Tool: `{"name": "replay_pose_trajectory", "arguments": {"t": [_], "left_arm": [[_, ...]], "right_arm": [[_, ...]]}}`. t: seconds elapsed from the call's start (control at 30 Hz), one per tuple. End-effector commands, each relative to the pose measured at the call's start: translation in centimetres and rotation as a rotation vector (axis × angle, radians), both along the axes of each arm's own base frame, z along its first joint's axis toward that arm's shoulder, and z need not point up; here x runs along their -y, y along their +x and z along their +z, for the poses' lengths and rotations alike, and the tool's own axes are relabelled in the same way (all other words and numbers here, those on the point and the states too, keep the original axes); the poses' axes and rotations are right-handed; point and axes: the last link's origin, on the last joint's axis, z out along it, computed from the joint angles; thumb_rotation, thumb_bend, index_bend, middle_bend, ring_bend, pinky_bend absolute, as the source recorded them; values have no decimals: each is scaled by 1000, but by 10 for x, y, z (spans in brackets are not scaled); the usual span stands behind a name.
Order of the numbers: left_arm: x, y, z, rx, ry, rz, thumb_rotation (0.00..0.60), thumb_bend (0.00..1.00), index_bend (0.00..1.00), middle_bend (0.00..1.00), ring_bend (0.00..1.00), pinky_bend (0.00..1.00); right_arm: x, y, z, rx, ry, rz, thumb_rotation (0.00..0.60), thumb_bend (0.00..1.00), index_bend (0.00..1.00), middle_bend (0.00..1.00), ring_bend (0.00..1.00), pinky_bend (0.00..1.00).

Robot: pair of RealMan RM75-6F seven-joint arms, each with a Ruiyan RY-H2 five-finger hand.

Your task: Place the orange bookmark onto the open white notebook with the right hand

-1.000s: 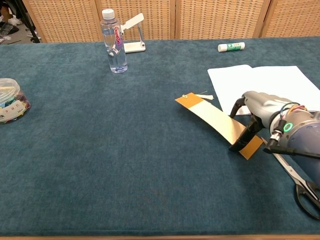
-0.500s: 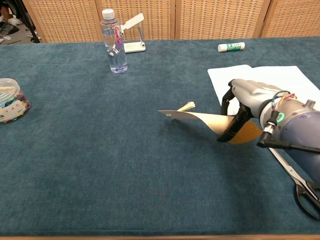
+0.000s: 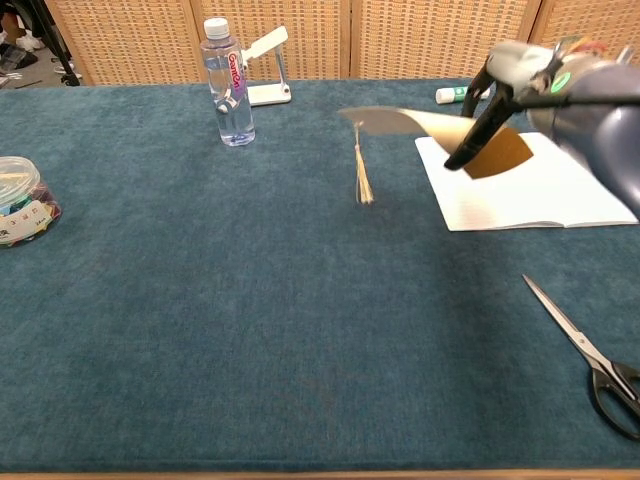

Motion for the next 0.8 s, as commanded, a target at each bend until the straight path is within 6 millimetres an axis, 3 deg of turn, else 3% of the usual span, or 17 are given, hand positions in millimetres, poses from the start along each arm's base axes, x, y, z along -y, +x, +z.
{"name": "replay_pose_trajectory", "arguments": {"t": [0.03, 0.23, 0.37, 0.53, 0.8], "left_arm": [[-1, 0, 0, -1, 0, 3, 600, 0, 0, 0, 0, 0], [-3, 0, -2, -7, -5, 10, 600, 0, 0, 0, 0, 0], [-3, 0, -4, -11, -6, 11, 600, 0, 0, 0, 0, 0], [-3, 1, -4, -14, -4, 12, 600, 0, 0, 0, 0, 0], [-4, 2, -7, -20, -14, 13, 600, 0, 0, 0, 0, 0]], "right_arm": [[45, -5, 43, 53, -148, -56, 600, 53, 586, 0, 0, 0], [72, -16, 75, 80, -293, -66, 600, 53, 587, 0, 0, 0], [84, -42, 85, 5, -313, -107, 600, 53, 587, 0, 0, 0], [85, -87, 78, -24, -270, -209, 600, 53, 586, 0, 0, 0], [79, -106, 59, -39, -203, -267, 600, 53, 586, 0, 0, 0]]}}
